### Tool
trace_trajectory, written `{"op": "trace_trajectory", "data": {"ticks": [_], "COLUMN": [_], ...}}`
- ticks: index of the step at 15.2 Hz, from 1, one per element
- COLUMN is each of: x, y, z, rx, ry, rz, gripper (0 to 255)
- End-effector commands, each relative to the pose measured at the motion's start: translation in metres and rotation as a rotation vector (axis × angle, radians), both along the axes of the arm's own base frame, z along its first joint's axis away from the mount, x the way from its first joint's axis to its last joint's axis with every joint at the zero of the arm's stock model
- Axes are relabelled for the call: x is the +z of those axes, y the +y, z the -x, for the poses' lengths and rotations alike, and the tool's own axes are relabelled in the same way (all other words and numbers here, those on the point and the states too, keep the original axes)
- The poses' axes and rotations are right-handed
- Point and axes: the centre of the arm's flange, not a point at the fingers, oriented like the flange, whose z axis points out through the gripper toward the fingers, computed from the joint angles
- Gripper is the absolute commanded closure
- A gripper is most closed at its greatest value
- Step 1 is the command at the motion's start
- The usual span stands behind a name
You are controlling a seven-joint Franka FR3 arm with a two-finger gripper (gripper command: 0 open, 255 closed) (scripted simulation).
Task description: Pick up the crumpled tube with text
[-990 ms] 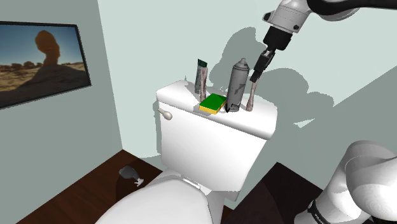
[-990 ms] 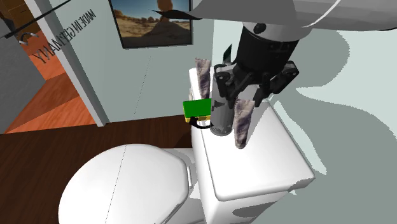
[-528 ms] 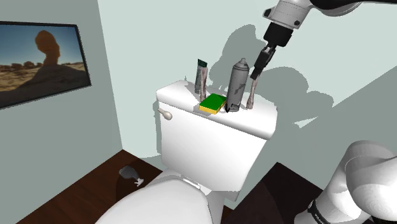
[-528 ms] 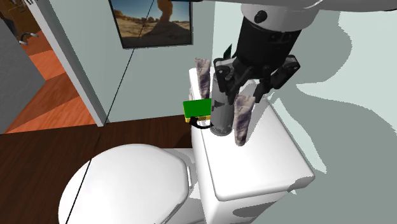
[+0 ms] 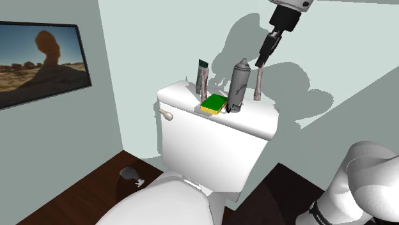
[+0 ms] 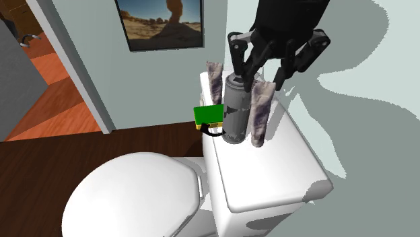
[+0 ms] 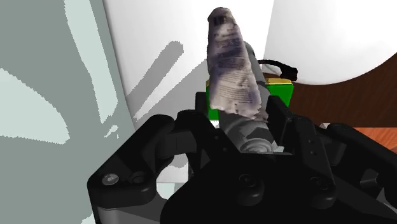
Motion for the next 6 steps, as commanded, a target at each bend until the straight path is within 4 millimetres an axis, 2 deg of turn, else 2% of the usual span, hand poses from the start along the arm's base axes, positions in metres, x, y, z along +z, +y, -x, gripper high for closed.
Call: {"op": "trace_trajectory", "data": {"ticks": [1, 4, 6], "x": [0.010, 0.026, 0.026], "y": [0.000, 0.000, 0.000], "z": [0.001, 0.001, 0.001], "rx": [0.000, 0.000, 0.000], "ry": [0.000, 0.000, 0.000], "rz": [0.000, 0.000, 0.000], "gripper": [255, 255, 255]}}
